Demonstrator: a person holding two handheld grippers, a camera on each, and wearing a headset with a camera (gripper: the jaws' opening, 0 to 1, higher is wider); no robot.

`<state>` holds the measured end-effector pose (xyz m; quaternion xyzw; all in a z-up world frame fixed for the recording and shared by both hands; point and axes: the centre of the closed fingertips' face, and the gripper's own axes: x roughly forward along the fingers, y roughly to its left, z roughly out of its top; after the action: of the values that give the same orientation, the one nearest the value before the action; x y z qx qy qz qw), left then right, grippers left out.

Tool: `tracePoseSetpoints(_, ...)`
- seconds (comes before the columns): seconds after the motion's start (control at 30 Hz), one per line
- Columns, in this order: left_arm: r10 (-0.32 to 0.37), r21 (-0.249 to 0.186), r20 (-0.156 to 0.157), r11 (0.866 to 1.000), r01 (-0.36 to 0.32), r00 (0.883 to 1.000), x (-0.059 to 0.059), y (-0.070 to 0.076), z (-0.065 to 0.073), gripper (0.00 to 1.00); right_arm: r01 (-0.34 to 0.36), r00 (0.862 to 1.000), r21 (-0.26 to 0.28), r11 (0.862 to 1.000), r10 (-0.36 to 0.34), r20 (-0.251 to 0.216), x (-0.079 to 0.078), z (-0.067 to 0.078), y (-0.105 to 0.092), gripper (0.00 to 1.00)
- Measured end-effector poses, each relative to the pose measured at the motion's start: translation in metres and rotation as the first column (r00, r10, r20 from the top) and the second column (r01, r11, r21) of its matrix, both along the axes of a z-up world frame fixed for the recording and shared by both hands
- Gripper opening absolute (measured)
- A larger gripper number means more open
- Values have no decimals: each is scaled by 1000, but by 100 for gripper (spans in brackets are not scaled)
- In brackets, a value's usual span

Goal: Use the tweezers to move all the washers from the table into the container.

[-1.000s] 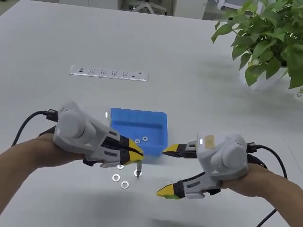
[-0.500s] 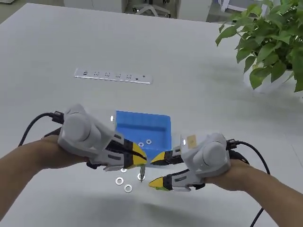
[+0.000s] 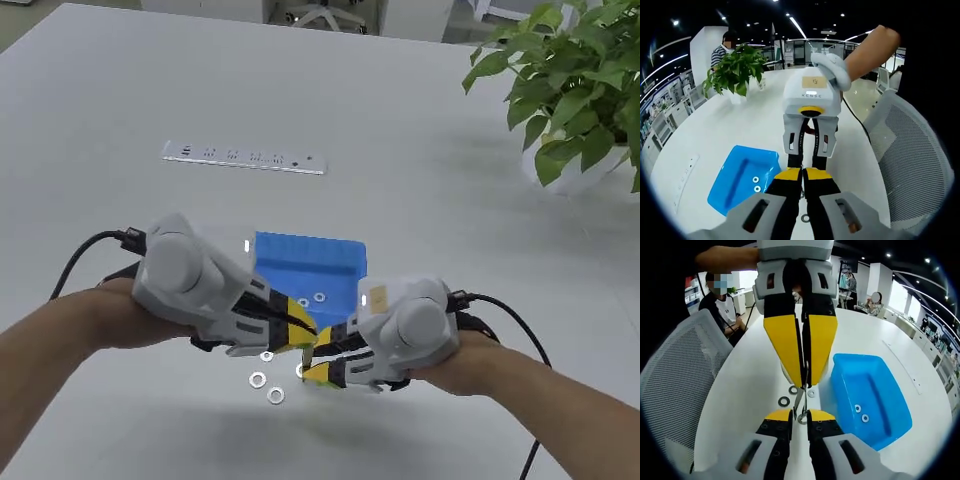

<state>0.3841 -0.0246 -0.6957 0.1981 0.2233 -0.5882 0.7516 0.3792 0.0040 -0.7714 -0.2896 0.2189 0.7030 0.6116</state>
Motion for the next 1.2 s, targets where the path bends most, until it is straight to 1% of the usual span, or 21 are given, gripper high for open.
tracePoseSetpoints(0.27, 2, 4, 0, 1000, -2, 1000, 1, 1, 0, 5, -12, 1000, -6, 1000, 12, 10, 1, -1, 1, 11)
tracePoseSetpoints(0.4, -2, 11, 5, 1000, 2, 1000, 1, 1, 0, 5, -13, 1000, -6, 1000, 13, 14, 2, -2, 2, 11)
tracePoseSetpoints(0.73, 1, 6, 0, 1000, -1, 1000, 1, 0, 1, 6, -13, 1000, -24, 1000, 14, 15, 3, -5, 2, 10)
tracePoseSetpoints(1.03, 3, 3, -5, 1000, -2, 1000, 0, 0, 1, 6, -7, 1000, -49, 999, 7, 3, 3, -5, 1, 9)
tracePoseSetpoints(1.2, -1, 2, -9, 1000, 1, 1000, 0, 0, 0, 6, 4, 1000, -59, 998, -5, -12, 2, -6, 1, 9)
